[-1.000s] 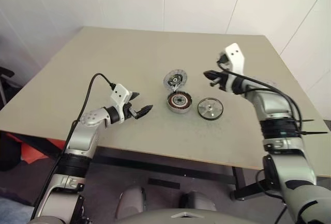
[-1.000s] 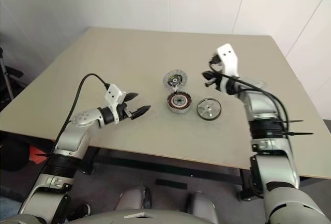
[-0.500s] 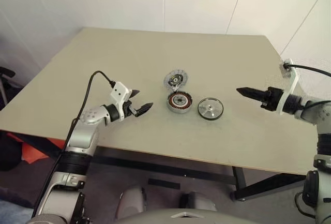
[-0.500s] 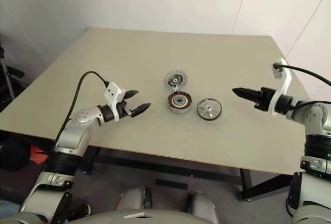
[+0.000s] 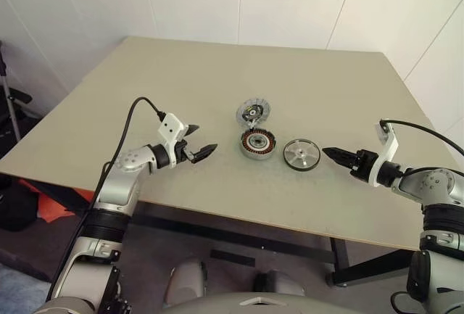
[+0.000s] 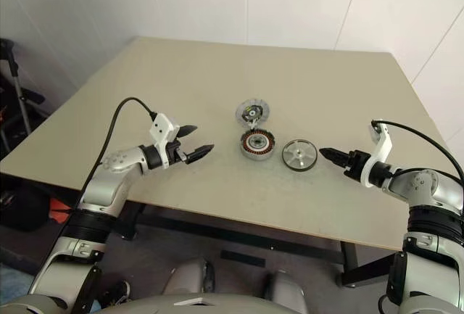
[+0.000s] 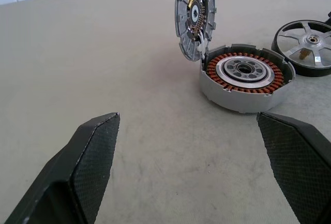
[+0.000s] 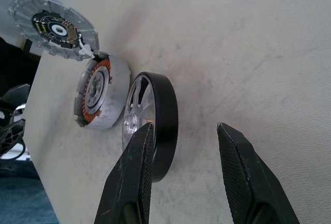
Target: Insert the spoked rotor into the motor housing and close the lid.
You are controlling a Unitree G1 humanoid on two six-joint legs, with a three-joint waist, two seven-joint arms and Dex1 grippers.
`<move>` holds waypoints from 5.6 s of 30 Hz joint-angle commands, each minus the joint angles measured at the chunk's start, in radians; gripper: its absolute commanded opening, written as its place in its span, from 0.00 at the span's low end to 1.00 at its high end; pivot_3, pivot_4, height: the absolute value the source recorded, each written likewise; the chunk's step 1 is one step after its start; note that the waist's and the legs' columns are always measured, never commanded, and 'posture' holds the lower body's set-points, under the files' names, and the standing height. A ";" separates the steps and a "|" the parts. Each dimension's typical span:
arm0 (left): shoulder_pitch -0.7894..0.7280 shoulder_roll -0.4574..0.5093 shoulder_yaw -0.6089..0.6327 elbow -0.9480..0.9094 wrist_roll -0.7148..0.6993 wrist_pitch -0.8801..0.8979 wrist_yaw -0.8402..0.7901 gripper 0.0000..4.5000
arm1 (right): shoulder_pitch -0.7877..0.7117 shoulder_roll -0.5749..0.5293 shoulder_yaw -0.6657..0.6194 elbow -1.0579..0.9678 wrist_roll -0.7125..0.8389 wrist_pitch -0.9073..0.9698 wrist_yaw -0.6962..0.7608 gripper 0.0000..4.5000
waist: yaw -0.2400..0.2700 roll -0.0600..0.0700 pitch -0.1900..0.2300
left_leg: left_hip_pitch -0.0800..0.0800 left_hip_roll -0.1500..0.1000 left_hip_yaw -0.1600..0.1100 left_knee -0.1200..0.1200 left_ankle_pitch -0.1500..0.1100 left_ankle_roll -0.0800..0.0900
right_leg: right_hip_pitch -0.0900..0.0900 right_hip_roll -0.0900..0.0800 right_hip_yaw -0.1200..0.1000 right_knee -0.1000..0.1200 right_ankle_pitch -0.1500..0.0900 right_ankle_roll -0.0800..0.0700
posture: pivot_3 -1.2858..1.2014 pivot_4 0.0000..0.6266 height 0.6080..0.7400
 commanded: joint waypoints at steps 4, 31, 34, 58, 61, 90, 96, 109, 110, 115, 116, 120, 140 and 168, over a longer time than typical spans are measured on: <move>-0.002 0.018 0.008 -0.023 0.004 -0.016 -0.003 1.00 | -0.003 -0.002 0.010 -0.014 0.022 -0.001 0.009 0.49 | -0.001 0.000 0.000 | 0.001 0.000 0.000 0.000 0.000 0.000 | 0.000 0.000 0.000 0.000 -0.001 0.002 | 0.52 0.00 1.00; 0.003 0.018 -0.008 0.007 0.034 -0.045 -0.007 1.00 | -0.021 0.032 -0.106 -0.052 0.065 0.040 -0.124 0.49 | -0.001 0.001 0.000 | 0.001 0.000 0.000 0.000 0.001 -0.002 | 0.000 0.000 0.000 0.000 -0.002 0.004 | 0.52 0.00 1.00; 0.007 0.016 -0.009 0.005 0.035 -0.044 -0.008 1.00 | -0.012 0.044 -0.132 -0.094 0.095 0.078 -0.144 0.49 | -0.001 0.001 0.000 | 0.001 0.000 0.000 0.000 0.002 -0.003 | 0.000 0.000 0.000 0.000 -0.002 0.004 | 0.52 0.00 1.00; 0.007 0.025 -0.003 0.006 0.037 -0.044 -0.006 1.00 | 0.037 0.176 -0.080 -0.233 0.165 0.147 -0.233 0.09 | -0.002 0.001 -0.002 | 0.002 0.000 0.000 -0.001 0.002 -0.004 | 0.001 0.000 0.000 0.000 -0.003 0.006 | 0.52 0.00 1.00; 0.005 0.026 -0.004 0.009 0.038 -0.046 -0.006 1.00 | 0.031 0.177 -0.095 -0.216 0.172 0.143 -0.250 0.08 | -0.002 0.001 -0.003 | 0.004 0.000 0.000 -0.001 0.002 -0.004 | 0.002 0.000 0.000 0.000 -0.004 0.006 | 0.52 0.00 1.00; 0.017 0.025 -0.016 0.009 0.048 -0.053 -0.010 1.00 | -0.130 0.375 -0.374 -0.201 0.472 0.359 -0.577 0.08 | -0.002 0.003 -0.003 | -0.001 0.000 0.000 -0.004 0.003 -0.006 | -0.003 0.000 0.000 -0.002 -0.003 0.007 | 0.52 0.00 1.00; 0.021 0.027 -0.018 0.006 0.051 -0.051 -0.010 1.00 | -0.128 0.420 -0.348 -0.209 0.482 0.343 -0.587 0.08 | -0.003 0.003 -0.003 | -0.001 0.000 0.000 -0.004 0.003 -0.006 | -0.003 0.000 0.000 -0.002 -0.003 0.007 | 0.52 0.00 1.00; 0.019 0.024 -0.018 0.006 0.055 -0.049 -0.007 1.00 | -0.140 0.466 -0.272 -0.175 0.457 0.267 -0.580 0.08 | -0.004 0.003 -0.003 | -0.001 0.000 0.000 -0.005 0.004 -0.007 | -0.003 0.000 0.000 -0.002 -0.003 0.007 | 0.52 0.00 1.00; 0.019 0.025 -0.017 0.004 0.054 -0.048 -0.006 1.00 | -0.140 0.466 -0.266 -0.172 0.457 0.261 -0.578 0.08 | -0.005 0.003 -0.003 | -0.001 0.000 0.000 -0.005 0.004 -0.007 | -0.003 0.000 0.000 -0.002 -0.003 0.007 | 0.52 0.00 1.00; 0.025 0.027 -0.015 -0.001 0.055 -0.048 -0.004 1.00 | -0.137 0.452 -0.215 -0.134 0.429 0.211 -0.550 0.08 | -0.005 0.003 -0.003 | -0.001 0.000 0.000 -0.005 0.004 -0.007 | -0.003 0.000 0.000 -0.002 -0.003 0.007 | 0.52 0.00 1.00; 0.025 0.028 -0.015 -0.002 0.055 -0.046 -0.003 1.00 | -0.138 0.451 -0.207 -0.126 0.424 0.201 -0.544 0.08 | -0.005 0.003 -0.003 | -0.001 0.000 0.000 -0.005 0.004 -0.007 | -0.003 0.000 0.000 -0.002 -0.003 0.007 | 0.52 0.00 1.00; 0.027 0.030 -0.012 -0.009 0.055 -0.040 0.000 1.00 | -0.132 0.442 -0.174 -0.112 0.402 0.174 -0.521 0.08 | -0.005 0.003 -0.003 | -0.001 0.000 0.000 -0.005 0.004 -0.007 | -0.003 0.000 0.000 -0.002 -0.003 0.007 | 0.52 0.00 1.00; 0.021 0.029 -0.013 -0.002 0.052 -0.036 -0.002 1.00 | -0.088 0.395 -0.073 -0.174 0.374 0.088 -0.398 0.29 | -0.005 0.003 -0.003 | -0.001 0.000 0.000 -0.005 0.004 -0.007 | -0.003 0.000 0.000 -0.002 -0.002 0.006 | 0.52 0.00 1.00; 0.012 0.023 -0.018 0.007 0.058 -0.042 -0.002 1.00 | -0.069 0.282 0.427 -0.214 -0.239 -0.671 -0.123 0.14 | -0.028 0.002 -0.003 | -0.001 0.000 0.000 -0.005 0.003 -0.005 | -0.003 0.000 0.000 -0.002 -0.002 0.005 | 0.52 0.00 1.00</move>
